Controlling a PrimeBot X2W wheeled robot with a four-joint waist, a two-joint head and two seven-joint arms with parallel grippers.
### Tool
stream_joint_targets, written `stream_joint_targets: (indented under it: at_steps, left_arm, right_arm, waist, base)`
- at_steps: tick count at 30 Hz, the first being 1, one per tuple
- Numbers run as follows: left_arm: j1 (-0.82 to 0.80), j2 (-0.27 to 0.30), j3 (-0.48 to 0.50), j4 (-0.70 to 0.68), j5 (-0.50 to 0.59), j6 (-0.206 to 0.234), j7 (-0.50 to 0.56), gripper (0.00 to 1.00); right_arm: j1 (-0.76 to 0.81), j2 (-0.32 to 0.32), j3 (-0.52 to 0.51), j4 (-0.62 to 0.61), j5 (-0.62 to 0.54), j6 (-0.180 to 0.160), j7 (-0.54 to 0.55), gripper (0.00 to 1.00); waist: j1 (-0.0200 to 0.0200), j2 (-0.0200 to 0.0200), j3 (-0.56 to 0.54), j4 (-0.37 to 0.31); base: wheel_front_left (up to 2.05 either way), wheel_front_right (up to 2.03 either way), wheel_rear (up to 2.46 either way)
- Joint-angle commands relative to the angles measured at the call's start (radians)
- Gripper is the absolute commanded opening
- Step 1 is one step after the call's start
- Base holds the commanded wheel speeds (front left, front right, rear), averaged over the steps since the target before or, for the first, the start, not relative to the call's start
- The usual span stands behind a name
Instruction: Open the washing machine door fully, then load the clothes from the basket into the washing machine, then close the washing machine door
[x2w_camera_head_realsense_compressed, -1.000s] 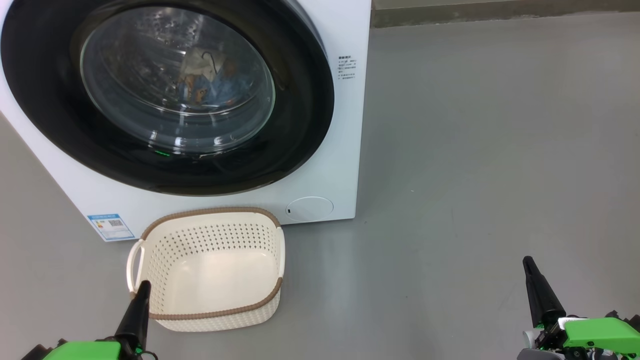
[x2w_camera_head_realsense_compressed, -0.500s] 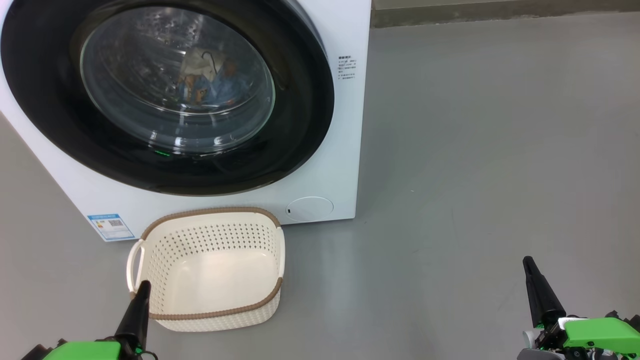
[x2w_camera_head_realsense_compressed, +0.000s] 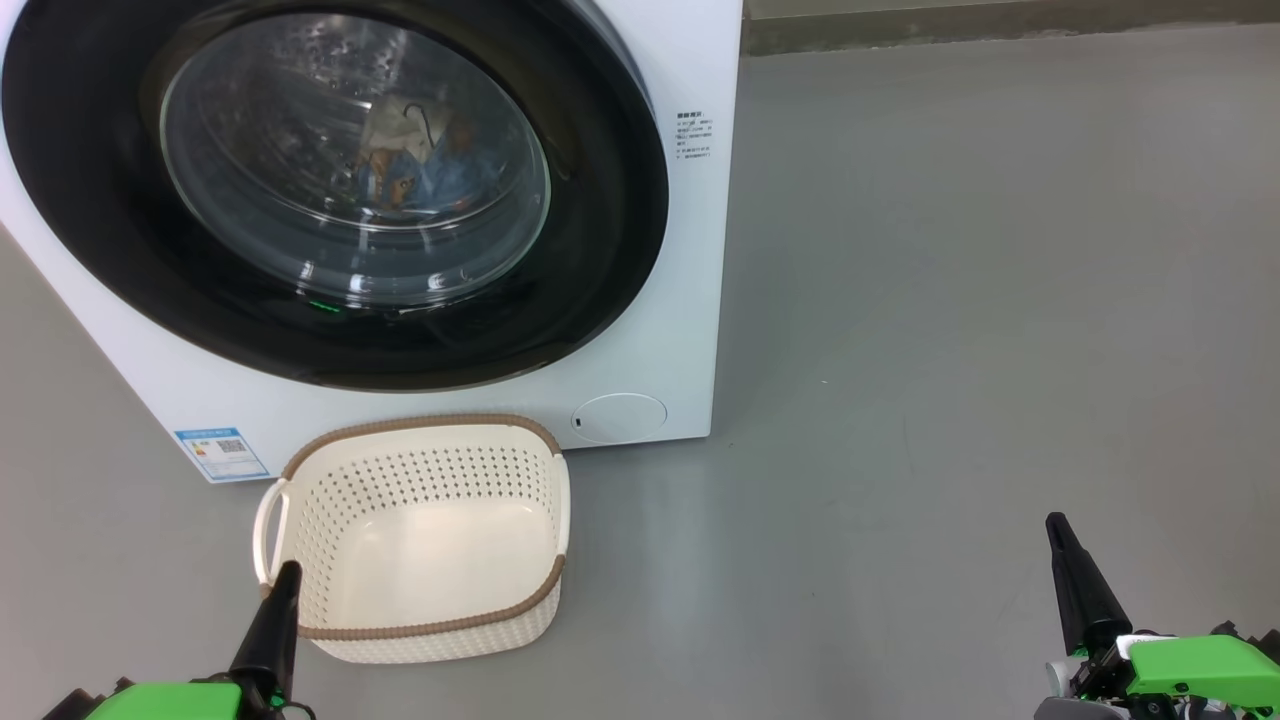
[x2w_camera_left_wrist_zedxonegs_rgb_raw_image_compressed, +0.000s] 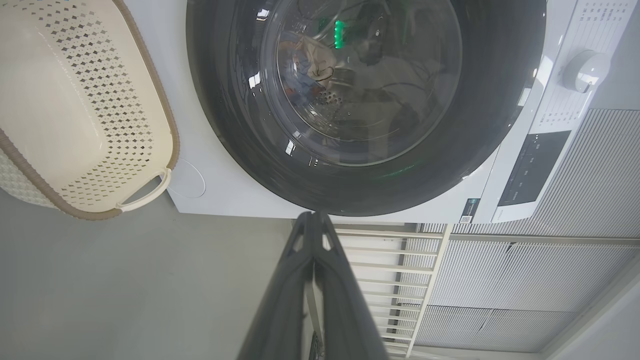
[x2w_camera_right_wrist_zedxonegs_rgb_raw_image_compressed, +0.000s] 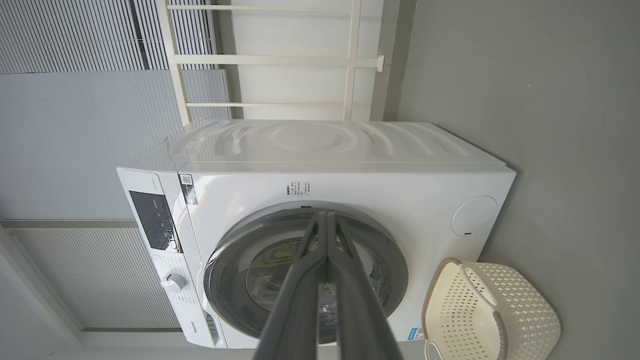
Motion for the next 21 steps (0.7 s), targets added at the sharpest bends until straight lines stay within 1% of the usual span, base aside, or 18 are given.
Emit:
stream_joint_targets:
  at_steps: [1,21]
  left_arm:
    - [-0.042,0.018,0.033,-0.019,-0.002,-0.003,0.007,0.0]
    - [-0.042,0.018,0.033,-0.019,-0.002,-0.003,0.007,0.0]
  right_arm:
    - [-0.041,-0.005,0.022,-0.025,-0.004,0.002,0.007,0.0]
    - [-0.041,-0.004,0.022,-0.025,-0.004,0.002,0.008,0.0]
  waist:
    - [0.0,0.0,0.0,0.0]
    - [0.0,0.0,0.0,0.0]
  base:
    - [0.0,0.0,0.0]
    - [0.0,0.0,0.0]
